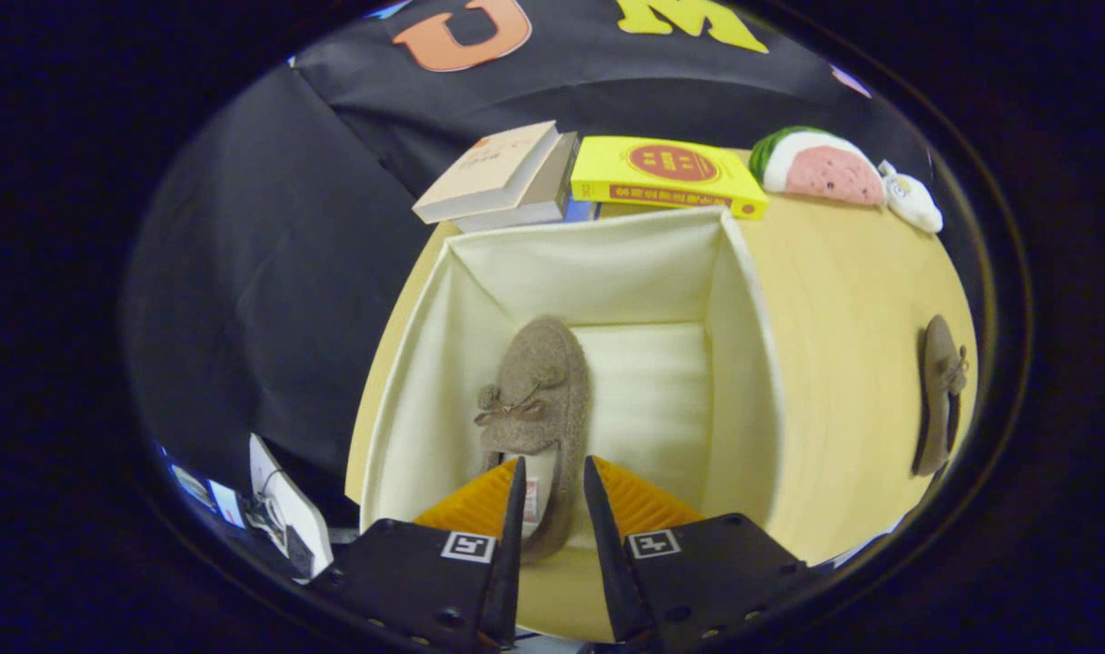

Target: Open the storage box then place both shoes into the box .Put the left shoe in first, then the right shoe, with the right side of both shoes facing outward in a uniform manner.

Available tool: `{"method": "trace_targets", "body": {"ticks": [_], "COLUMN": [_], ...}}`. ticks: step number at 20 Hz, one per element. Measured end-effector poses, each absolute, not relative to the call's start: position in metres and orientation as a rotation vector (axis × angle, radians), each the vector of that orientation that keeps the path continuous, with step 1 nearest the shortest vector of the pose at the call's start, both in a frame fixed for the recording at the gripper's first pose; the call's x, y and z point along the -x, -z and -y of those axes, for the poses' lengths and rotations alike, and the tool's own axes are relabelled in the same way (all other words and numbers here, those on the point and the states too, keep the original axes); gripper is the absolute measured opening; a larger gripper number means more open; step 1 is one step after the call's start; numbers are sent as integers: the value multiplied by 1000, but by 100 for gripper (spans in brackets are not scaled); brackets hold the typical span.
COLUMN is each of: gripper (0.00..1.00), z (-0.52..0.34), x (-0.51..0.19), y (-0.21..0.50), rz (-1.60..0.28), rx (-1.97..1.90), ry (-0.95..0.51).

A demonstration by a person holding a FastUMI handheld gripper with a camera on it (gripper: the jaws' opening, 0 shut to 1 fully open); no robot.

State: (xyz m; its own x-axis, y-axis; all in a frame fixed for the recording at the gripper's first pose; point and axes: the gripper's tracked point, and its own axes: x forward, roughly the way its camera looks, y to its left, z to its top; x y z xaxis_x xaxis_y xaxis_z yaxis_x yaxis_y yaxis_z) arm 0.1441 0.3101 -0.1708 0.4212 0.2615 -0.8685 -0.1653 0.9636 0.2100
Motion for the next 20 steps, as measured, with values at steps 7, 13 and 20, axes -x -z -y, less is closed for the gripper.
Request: {"method": "trace_targets", "body": {"ticks": [7, 13, 20], "gripper": [87, 86, 92], "z": [-254, -149, -18], "x": [-122, -129, -145], "y": [120, 102, 128], "rz": [-1080, -1091, -1168], "rx": [-6, 22, -25], "ry": [-257, -117, 51]}}
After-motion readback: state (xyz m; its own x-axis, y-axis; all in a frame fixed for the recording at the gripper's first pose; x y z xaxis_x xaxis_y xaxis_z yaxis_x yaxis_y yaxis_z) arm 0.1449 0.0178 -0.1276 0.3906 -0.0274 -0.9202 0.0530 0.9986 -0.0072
